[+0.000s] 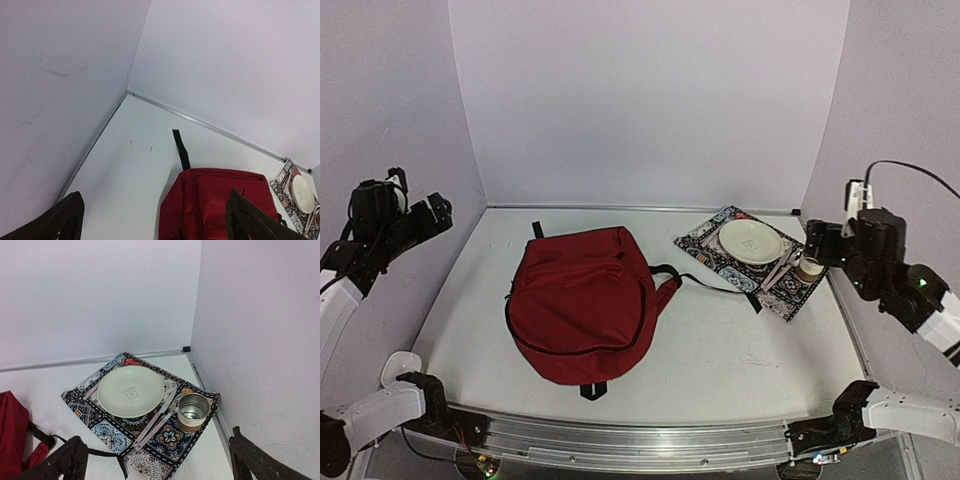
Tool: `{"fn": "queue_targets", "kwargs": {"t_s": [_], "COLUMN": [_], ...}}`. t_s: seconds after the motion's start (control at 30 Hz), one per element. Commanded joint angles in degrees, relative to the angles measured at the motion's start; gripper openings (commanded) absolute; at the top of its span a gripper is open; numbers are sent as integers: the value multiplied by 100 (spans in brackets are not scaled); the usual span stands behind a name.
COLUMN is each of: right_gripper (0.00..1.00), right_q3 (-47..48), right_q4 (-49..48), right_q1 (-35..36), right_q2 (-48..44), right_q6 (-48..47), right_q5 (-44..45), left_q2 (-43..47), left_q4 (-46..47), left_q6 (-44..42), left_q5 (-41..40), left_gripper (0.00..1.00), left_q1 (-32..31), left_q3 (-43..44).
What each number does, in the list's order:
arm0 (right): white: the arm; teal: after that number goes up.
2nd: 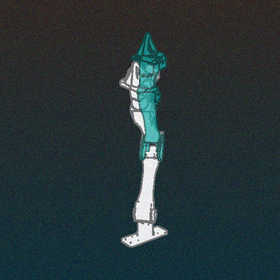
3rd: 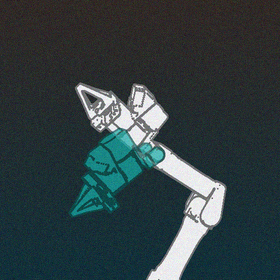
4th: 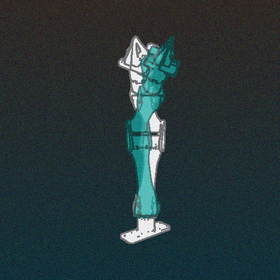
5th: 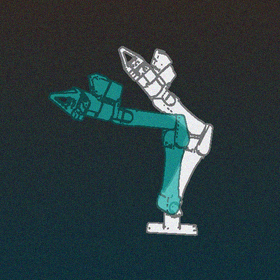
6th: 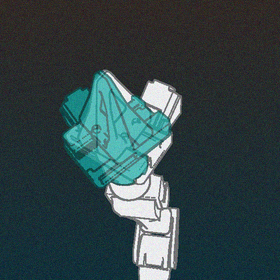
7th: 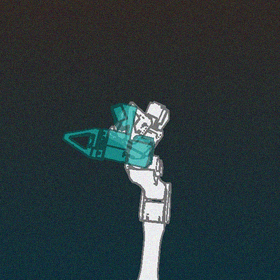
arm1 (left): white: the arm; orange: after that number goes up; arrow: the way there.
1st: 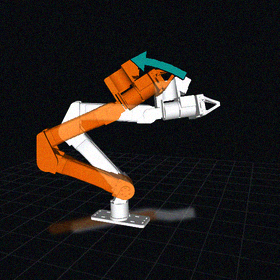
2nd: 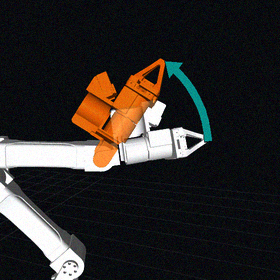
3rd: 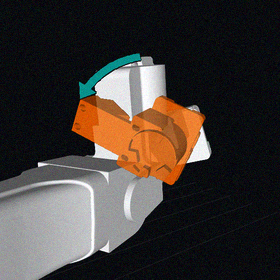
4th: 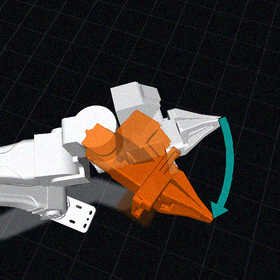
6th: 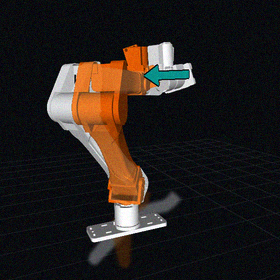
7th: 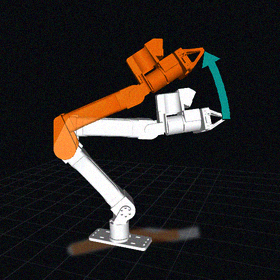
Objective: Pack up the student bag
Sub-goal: Reset both arms
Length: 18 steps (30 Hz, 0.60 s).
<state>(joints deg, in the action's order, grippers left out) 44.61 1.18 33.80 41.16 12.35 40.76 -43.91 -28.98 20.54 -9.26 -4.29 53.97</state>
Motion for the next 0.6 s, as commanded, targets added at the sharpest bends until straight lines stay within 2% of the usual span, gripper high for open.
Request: {"fn": "queue_targets", "kwargs": {"t_s": [0.0, 0.2, 0.57], "right_gripper": [98, 98, 98], "right_q3": [-372, -814, -972], "right_q4": [547, 585, 586], "right_q1": [13, 12, 13], "right_q2": [-1030, -1952, -1844], "right_q6": [-177, -318, -348], "right_q5": [205, -100, -302], "left_q2": [996, 1926, 2617], "left_q4": [29, 79, 408], "left_q6": [-496, -701, -613], "left_q5": [-263, -362, -191], "left_gripper": [100, 100, 100], "left_q1": [8, 8, 8], "left_q3": [129, -290, -1206]}}
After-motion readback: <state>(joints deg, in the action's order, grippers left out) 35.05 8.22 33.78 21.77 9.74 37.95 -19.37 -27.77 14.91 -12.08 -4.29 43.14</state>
